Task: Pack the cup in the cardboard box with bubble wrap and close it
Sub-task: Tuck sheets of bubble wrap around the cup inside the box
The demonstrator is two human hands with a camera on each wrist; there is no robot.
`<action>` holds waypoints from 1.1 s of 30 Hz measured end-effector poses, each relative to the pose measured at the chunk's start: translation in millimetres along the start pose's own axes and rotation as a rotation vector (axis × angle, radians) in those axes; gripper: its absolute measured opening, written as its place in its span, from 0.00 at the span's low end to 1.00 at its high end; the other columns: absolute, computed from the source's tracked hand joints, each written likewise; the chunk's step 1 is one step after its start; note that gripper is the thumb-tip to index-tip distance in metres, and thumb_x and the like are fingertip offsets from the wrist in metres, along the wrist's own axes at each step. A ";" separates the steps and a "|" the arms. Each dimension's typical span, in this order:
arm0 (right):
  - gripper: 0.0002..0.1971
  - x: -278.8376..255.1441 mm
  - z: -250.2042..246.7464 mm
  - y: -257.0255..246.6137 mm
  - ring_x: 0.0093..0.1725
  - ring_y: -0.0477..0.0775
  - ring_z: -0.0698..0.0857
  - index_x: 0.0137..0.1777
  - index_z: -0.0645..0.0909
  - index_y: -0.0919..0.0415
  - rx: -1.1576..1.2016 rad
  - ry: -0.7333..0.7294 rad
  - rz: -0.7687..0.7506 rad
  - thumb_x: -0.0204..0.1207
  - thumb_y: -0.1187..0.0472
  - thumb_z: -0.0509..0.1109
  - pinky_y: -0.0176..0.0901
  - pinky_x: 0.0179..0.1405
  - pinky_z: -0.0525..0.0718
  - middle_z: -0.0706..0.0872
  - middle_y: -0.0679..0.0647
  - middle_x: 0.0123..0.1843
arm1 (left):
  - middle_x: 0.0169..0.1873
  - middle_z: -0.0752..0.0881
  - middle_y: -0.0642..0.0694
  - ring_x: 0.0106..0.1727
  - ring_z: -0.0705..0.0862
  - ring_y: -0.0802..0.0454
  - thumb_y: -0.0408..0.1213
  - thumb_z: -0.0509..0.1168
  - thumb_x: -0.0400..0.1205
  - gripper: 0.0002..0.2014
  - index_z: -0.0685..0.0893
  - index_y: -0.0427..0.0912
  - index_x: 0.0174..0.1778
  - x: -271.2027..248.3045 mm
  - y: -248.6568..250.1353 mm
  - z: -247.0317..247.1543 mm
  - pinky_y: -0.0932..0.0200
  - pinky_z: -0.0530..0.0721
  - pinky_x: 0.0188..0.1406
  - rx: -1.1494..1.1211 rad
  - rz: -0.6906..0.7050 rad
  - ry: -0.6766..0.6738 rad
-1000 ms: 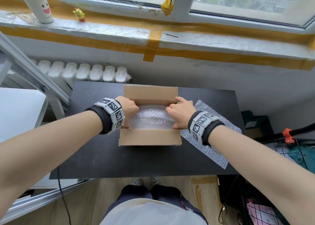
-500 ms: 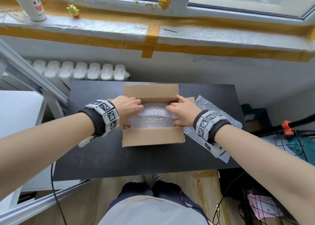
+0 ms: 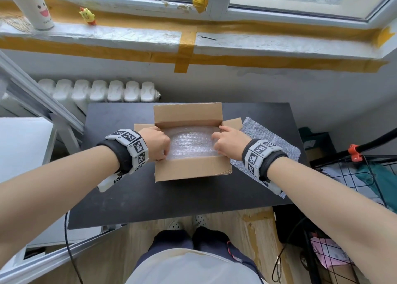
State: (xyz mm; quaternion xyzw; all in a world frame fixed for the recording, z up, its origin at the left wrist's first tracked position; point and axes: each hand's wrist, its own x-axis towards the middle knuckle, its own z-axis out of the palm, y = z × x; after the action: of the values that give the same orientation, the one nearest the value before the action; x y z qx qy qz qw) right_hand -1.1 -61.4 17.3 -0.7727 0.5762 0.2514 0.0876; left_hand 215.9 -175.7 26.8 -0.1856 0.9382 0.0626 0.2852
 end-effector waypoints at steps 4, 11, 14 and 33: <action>0.13 -1.1 0.5 -1.5 0.60 0.54 0.83 0.53 0.87 0.55 0.041 0.020 0.035 0.79 0.66 0.61 0.46 0.81 0.55 0.79 0.53 0.67 | 0.42 0.89 0.50 0.44 0.83 0.46 0.42 0.63 0.78 0.07 0.84 0.49 0.35 7.5 5.8 2.1 0.59 0.74 0.56 -0.004 -0.056 0.028; 0.16 -13.5 -7.0 -7.0 0.64 0.59 0.80 0.66 0.81 0.57 0.257 0.102 0.124 0.83 0.55 0.60 0.49 0.65 0.75 0.78 0.55 0.70 | 0.58 0.85 0.49 0.59 0.83 0.47 0.41 0.66 0.80 0.12 0.83 0.47 0.60 -0.4 12.1 -12.2 0.58 0.80 0.53 -0.179 -0.082 0.064; 0.18 -16.8 -14.1 -9.1 0.66 0.59 0.80 0.70 0.77 0.57 0.335 0.139 0.153 0.82 0.54 0.63 0.52 0.62 0.79 0.77 0.53 0.72 | 0.60 0.85 0.49 0.60 0.82 0.46 0.44 0.62 0.83 0.15 0.78 0.47 0.66 -1.1 16.8 -24.7 0.52 0.81 0.58 -0.238 -0.107 0.123; 0.21 -103.2 23.9 124.1 0.70 0.55 0.78 0.74 0.73 0.52 0.427 0.257 0.217 0.82 0.53 0.63 0.52 0.63 0.81 0.74 0.49 0.76 | 0.59 0.81 0.42 0.63 0.78 0.42 0.35 0.55 0.83 0.13 0.76 0.40 0.62 85.5 166.0 -102.4 0.45 0.80 0.52 -0.308 -0.375 0.554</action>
State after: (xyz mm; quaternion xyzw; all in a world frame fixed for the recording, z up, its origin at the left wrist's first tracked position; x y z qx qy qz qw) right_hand -145.6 -3.7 66.4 -0.6962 0.7019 0.0318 0.1471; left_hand 34.1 -72.1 66.0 -0.4049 0.9092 0.0971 -0.0045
